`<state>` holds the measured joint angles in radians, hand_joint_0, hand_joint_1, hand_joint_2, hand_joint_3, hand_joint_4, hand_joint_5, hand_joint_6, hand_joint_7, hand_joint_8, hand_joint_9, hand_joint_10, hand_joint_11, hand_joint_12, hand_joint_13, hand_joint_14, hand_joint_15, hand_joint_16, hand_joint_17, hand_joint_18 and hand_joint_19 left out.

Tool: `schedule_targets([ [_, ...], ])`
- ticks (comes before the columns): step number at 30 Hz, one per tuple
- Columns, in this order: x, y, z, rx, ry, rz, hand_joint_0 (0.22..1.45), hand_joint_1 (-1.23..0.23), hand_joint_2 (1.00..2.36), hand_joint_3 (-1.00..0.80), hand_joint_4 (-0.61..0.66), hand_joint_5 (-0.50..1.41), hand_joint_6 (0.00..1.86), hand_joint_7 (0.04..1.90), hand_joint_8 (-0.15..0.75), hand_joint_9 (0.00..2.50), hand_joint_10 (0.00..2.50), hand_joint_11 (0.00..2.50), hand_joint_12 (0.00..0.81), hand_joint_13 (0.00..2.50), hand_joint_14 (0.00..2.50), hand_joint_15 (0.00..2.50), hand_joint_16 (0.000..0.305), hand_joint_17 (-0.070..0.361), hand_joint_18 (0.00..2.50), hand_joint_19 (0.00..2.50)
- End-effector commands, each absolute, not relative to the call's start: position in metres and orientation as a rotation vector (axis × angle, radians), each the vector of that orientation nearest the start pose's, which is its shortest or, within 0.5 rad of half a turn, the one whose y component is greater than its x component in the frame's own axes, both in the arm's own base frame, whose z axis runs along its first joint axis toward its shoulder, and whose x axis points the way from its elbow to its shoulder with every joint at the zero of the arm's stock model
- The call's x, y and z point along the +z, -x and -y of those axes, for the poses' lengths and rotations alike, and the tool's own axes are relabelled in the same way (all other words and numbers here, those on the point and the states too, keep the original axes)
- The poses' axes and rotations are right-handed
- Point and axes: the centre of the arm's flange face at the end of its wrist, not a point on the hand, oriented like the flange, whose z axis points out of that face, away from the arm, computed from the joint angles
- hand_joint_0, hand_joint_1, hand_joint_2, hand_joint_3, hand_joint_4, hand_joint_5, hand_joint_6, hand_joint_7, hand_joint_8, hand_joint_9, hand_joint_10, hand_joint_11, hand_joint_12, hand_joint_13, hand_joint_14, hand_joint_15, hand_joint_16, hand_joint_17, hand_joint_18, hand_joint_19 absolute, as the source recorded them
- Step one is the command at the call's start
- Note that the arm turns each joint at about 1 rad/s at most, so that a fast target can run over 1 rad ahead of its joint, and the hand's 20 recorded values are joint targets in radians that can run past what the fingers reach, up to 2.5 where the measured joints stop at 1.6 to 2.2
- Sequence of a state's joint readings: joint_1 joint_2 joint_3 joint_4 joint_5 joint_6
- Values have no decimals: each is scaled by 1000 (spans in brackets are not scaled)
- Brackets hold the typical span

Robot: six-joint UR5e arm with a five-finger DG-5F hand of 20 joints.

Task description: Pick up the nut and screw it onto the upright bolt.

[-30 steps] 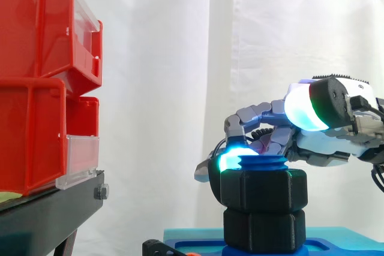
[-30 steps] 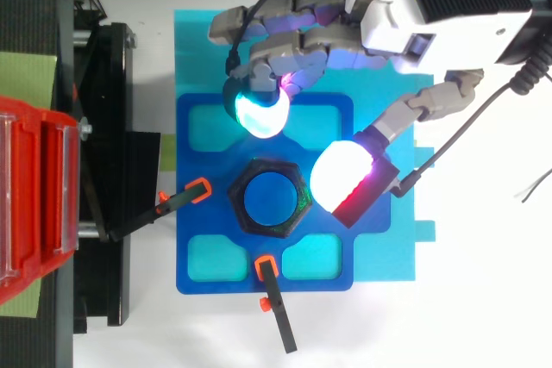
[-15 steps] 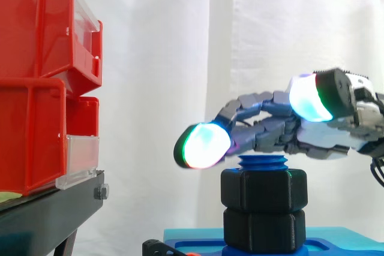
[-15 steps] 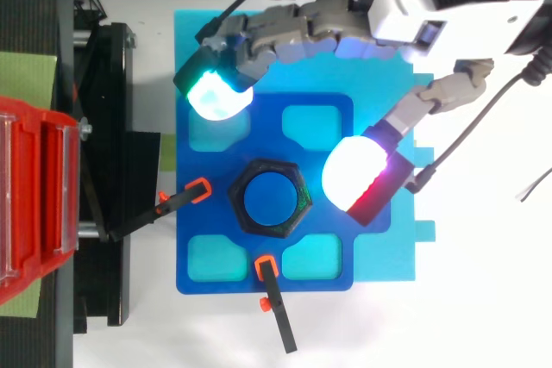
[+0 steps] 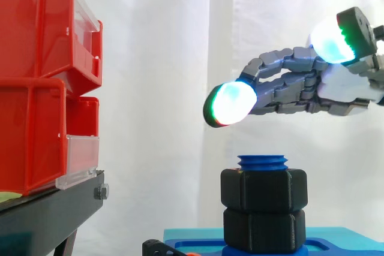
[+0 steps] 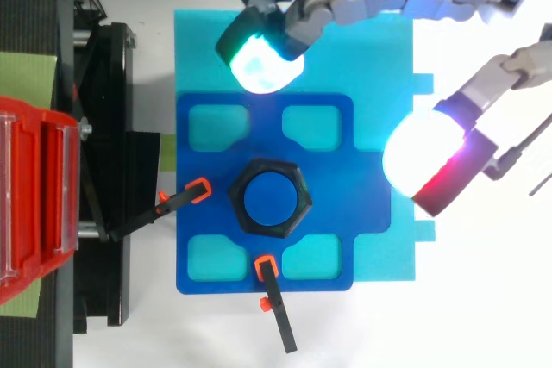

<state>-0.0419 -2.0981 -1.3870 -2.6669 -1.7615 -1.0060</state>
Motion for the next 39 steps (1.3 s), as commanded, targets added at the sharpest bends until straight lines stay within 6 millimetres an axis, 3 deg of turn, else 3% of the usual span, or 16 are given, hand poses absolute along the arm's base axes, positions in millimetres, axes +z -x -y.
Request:
schedule_targets([
  [1, 333, -675, 145, 535, -310, -1460, 404, -218, 1000, -500, 138, -239, 501, 625, 266, 327, 0, 0, 375, 0, 0, 0, 55, 124, 0, 0],
  [5, 357, -652, 148, 469, -378, -1530, 407, -222, 1000, -500, 150, -235, 501, 632, 270, 338, 0, 0, 373, 9, 0, 0, 55, 124, 0, 0],
  [17, 401, -620, 146, 387, -472, -1559, 415, -261, 1000, -500, 164, -223, 501, 631, 276, 378, 0, 0, 370, 56, 0, 0, 54, 122, 0, 0],
  [20, 399, -615, 144, 379, -487, -1590, 418, -266, 1000, -500, 167, -222, 501, 635, 278, 387, 0, 0, 368, 59, 0, 0, 54, 121, 0, 0],
  [24, 395, -579, 139, 358, -517, -1577, 422, -275, 1000, -500, 169, -219, 501, 638, 277, 393, 0, 0, 365, 66, 0, 0, 53, 119, 0, 0],
  [26, 396, -557, 135, 347, -526, -1441, 427, -283, 1000, -500, 173, -218, 501, 640, 277, 395, 0, 0, 362, 69, 0, 0, 52, 117, 0, 0],
  [29, 392, -543, 131, 365, -523, -1292, 428, -287, 1000, -500, 173, -217, 501, 640, 277, 404, 0, 0, 361, 81, 0, 0, 52, 117, 0, 0],
  [33, 370, -536, 121, 413, -555, -1255, 433, -295, 1000, -500, 173, -216, 501, 640, 277, 409, 0, 0, 359, 87, 0, 0, 52, 116, 0, 0],
  [39, 359, -531, 118, 481, -738, -1240, 440, -312, 1000, -500, 170, -217, 501, 643, 277, 410, 0, 0, 356, 88, 0, 0, 51, 115, 0, 0],
])
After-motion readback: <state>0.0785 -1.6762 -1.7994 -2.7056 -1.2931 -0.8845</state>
